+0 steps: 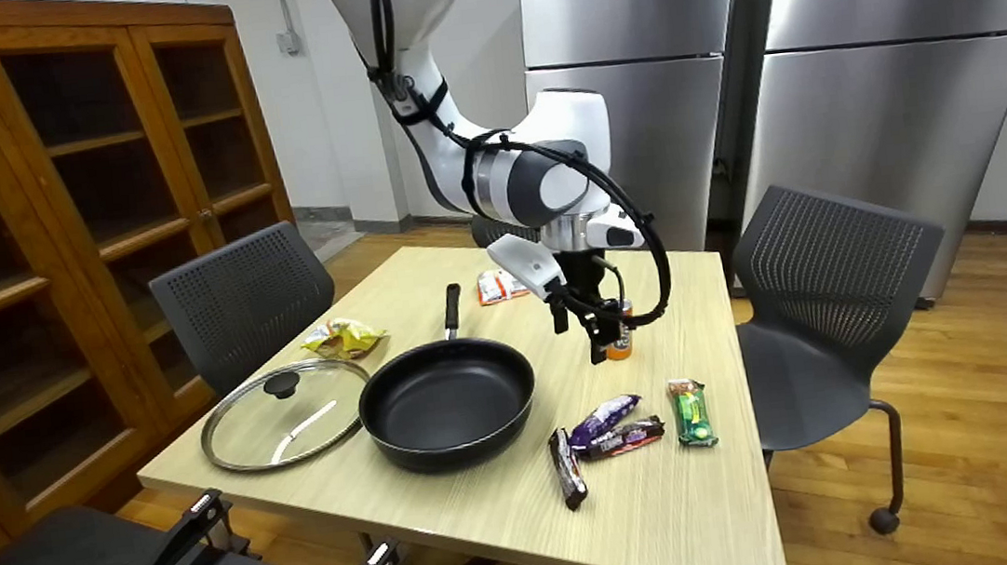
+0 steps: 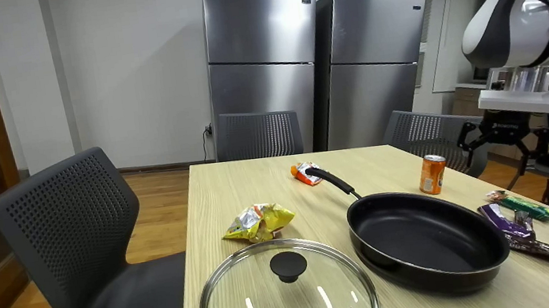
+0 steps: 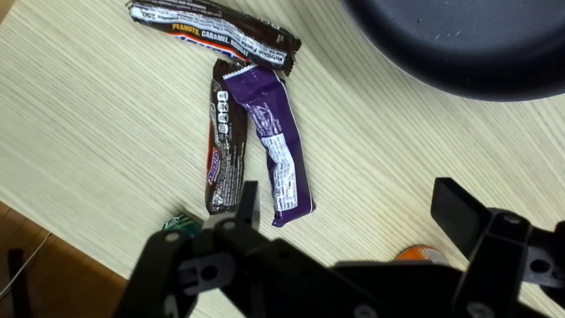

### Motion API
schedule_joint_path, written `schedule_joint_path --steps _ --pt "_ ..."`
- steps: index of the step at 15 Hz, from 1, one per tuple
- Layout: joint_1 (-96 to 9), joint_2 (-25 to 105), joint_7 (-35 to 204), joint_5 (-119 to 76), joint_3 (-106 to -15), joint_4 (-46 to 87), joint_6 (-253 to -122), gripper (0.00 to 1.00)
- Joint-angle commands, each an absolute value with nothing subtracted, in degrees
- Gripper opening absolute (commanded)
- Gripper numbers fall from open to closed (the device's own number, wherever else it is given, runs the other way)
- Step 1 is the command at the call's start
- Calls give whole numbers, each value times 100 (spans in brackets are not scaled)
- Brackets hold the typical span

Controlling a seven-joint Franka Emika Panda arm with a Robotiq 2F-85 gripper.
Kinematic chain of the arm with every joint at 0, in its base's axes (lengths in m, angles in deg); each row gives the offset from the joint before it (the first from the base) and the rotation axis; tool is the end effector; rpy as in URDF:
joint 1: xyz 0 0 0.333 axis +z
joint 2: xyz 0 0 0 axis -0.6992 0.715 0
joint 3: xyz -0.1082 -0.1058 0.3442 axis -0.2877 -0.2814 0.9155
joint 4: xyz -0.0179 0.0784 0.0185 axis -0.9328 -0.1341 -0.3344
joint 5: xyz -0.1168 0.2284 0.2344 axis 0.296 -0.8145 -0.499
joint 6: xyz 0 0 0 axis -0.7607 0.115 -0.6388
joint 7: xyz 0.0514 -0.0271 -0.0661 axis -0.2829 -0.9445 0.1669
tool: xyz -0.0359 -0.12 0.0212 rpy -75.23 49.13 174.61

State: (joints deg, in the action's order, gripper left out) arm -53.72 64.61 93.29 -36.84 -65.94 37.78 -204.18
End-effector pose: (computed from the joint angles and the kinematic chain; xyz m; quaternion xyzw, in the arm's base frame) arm 0.6046 -0.2022 0.1902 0.9391 -0.3433 0.0152 0.0044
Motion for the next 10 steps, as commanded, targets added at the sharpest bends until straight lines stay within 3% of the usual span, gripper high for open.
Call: schedule_joint_path --steps 1,10 --pt "-5521 6854 9196 -3556 -6554 3233 -20032 100" --pt "-5512 7596 9230 -3316 -6684 2567 -19684 100"
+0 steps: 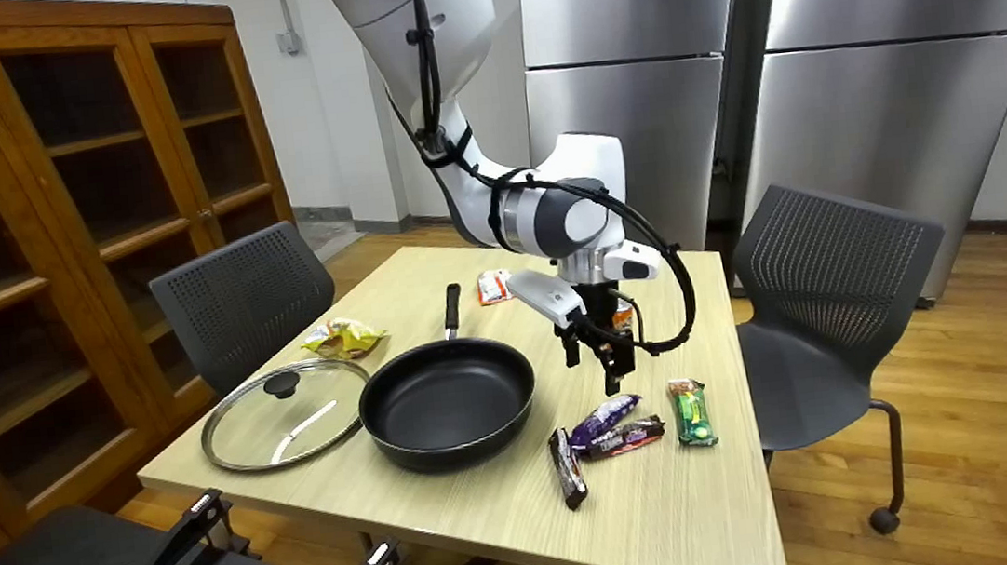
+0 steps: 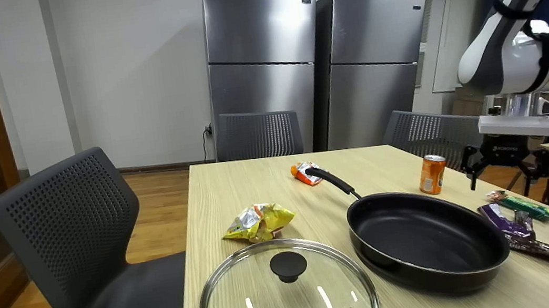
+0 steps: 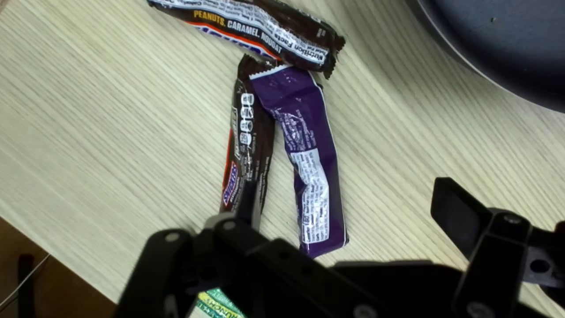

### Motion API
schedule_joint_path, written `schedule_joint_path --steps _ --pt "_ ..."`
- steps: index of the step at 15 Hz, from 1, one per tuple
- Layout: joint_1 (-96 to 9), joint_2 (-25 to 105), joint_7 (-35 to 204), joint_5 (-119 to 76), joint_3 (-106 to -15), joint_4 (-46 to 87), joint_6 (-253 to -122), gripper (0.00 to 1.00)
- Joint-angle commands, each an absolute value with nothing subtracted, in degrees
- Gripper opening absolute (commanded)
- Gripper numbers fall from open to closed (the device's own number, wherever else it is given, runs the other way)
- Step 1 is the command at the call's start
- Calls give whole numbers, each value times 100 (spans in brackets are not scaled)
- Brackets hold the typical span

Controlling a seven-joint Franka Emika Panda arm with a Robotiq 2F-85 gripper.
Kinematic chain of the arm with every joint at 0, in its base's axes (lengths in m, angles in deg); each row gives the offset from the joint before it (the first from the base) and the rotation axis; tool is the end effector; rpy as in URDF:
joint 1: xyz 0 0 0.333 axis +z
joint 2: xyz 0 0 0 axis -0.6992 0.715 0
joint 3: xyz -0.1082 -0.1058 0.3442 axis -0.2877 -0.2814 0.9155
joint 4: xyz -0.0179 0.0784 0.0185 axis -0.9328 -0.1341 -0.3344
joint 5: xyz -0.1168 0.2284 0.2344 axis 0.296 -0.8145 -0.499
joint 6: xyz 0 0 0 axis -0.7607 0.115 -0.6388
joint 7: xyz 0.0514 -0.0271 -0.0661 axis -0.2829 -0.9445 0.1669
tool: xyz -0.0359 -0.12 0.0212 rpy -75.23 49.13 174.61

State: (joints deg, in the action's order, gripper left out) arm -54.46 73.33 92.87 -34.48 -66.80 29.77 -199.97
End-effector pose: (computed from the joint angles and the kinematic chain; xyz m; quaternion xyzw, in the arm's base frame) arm 0.6180 -0.2197 0.1326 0.9445 -0.3263 -0.0277 0.0254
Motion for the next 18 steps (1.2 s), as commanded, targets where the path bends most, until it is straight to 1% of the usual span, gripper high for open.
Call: schedule_joint_path --steps 1,9,18 --pt "-5514 7676 9224 -3301 -6683 2491 -19669 100" --pt "-5523 8152 9284 -3281 -6717 1966 -19599 100" --pt "-5720 8486 9248 -3450 -6560 1583 -19511 100"
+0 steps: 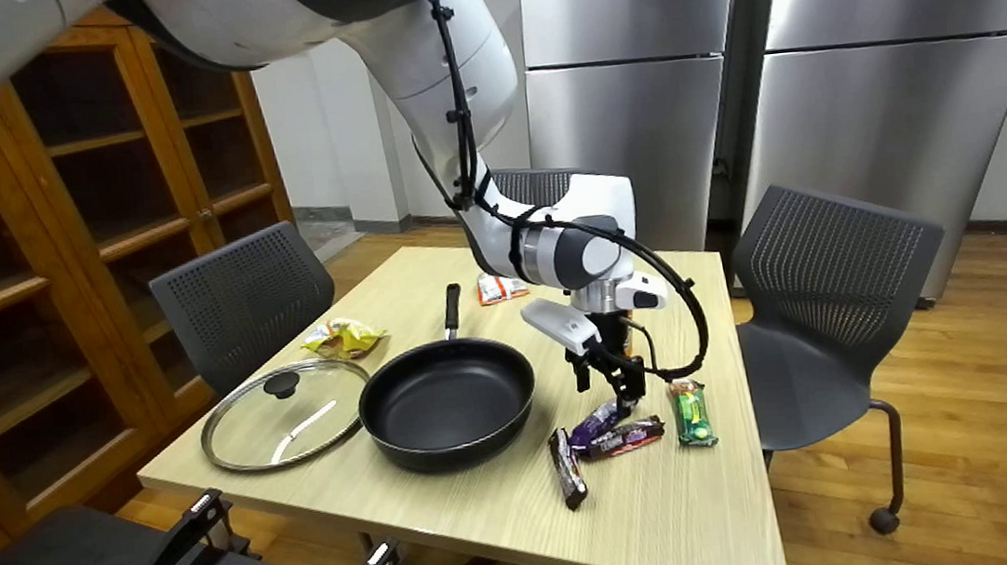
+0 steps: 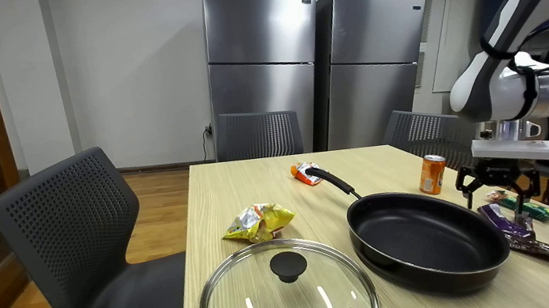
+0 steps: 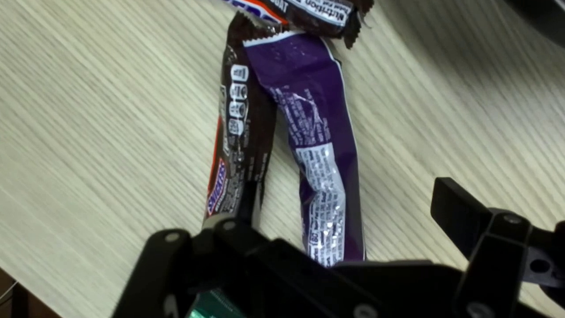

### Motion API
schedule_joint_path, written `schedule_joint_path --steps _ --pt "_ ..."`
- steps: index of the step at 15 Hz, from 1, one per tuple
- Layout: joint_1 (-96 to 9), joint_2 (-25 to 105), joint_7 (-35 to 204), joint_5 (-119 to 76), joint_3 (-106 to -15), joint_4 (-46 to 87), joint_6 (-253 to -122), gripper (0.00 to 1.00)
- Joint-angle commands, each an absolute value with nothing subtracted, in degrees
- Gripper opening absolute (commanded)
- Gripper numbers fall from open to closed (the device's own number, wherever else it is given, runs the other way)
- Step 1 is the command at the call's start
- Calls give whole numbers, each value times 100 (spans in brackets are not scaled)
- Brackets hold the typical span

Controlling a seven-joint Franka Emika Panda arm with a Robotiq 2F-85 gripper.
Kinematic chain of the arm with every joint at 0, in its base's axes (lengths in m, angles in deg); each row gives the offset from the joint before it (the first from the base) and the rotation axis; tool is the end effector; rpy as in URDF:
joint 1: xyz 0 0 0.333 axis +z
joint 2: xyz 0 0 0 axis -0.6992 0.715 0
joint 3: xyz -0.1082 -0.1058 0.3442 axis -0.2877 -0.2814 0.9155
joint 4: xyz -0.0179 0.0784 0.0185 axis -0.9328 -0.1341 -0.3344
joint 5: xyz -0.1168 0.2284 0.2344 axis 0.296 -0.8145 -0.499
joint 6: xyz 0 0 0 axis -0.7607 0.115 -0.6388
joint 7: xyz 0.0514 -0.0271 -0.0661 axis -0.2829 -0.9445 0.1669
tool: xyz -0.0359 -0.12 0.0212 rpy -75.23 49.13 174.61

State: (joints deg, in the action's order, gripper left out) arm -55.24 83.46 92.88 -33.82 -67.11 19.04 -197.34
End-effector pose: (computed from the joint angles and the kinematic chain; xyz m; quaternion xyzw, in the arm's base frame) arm 0.6402 -0.2337 0.0711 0.9465 -0.3172 -0.0454 0.0378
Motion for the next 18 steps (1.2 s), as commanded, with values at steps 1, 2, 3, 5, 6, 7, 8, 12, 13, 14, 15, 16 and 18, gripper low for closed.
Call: schedule_joint_path --steps 1,2,3,5,6,7,8,12,13,14,15,16,18 --pt "-5743 8512 9241 -3467 -6543 1548 -19503 100" --pt "-5761 8543 9240 -3482 -6529 1511 -19507 100" --pt "-5770 8567 9248 -3489 -6521 1485 -19515 100" --pt "-5792 8610 9245 -3485 -6503 1429 -19506 100" --pt "-5798 8626 9243 -3483 -6498 1407 -19501 100" --pt "-5804 8644 9245 -3483 -6492 1385 -19501 100" --pt "-5818 8645 9214 -3477 -6478 1383 -19501 75" --pt "-5834 8616 9196 -3481 -6454 1409 -19515 49" --pt "-5839 8615 9189 -3481 -6451 1406 -19505 42" --pt "-5836 8610 9193 -3480 -6455 1415 -19517 34" --pt "-5836 8607 9195 -3480 -6457 1418 -19522 27" --pt "-5838 8604 9193 -3481 -6456 1420 -19524 18" --pt "-5837 8601 9195 -3480 -6458 1423 -19533 3"
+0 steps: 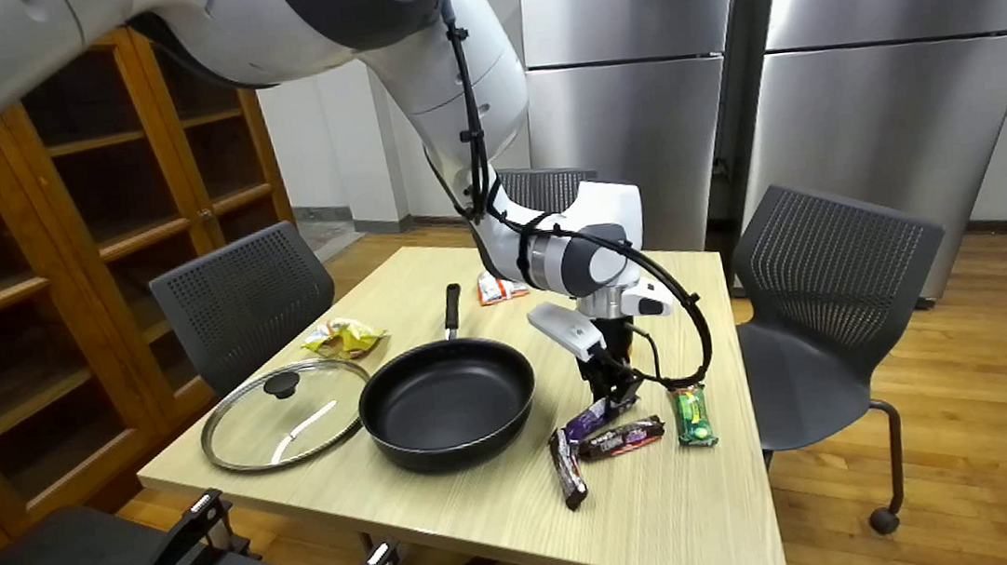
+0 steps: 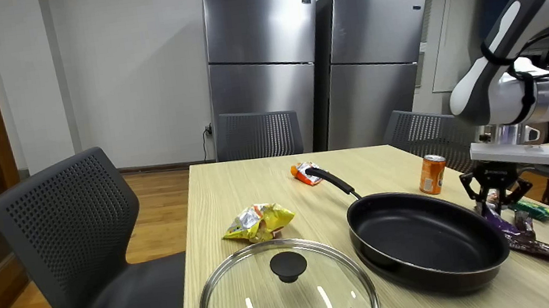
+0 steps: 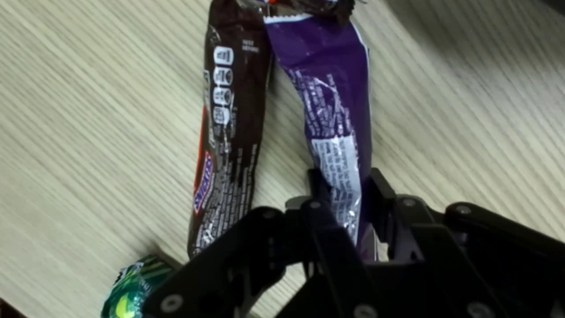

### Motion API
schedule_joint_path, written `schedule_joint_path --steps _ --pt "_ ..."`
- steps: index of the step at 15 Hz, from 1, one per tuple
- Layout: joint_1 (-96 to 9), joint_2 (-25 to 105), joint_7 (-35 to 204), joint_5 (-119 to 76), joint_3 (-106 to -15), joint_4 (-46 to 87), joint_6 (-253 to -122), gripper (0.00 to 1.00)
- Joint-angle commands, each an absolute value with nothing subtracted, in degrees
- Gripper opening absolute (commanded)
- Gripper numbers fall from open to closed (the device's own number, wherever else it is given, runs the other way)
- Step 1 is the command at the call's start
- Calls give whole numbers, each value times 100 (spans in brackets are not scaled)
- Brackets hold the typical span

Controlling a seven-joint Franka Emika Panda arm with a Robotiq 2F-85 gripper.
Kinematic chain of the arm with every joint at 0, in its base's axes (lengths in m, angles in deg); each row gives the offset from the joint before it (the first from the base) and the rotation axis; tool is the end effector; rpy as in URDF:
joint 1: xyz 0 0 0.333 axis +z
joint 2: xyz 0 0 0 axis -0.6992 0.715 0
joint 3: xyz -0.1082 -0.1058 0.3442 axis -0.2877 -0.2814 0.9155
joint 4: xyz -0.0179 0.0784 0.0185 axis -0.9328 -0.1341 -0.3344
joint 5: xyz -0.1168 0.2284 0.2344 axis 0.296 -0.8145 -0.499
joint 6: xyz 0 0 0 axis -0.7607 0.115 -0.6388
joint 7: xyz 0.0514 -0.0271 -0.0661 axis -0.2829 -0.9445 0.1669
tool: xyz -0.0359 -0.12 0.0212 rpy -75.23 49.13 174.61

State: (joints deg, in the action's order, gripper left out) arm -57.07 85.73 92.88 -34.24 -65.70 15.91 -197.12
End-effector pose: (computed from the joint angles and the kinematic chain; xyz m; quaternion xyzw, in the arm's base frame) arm 0.6466 -0.2420 0.0588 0.9443 -0.3256 -0.0412 0.0262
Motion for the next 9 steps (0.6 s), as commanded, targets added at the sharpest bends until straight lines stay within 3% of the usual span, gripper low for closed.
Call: schedule_joint_path --steps 1,9 --pt "-5834 8598 9198 -3479 -6460 1422 -19535 2" --pt "-5848 8175 9021 -3491 -6401 1763 -19803 4"
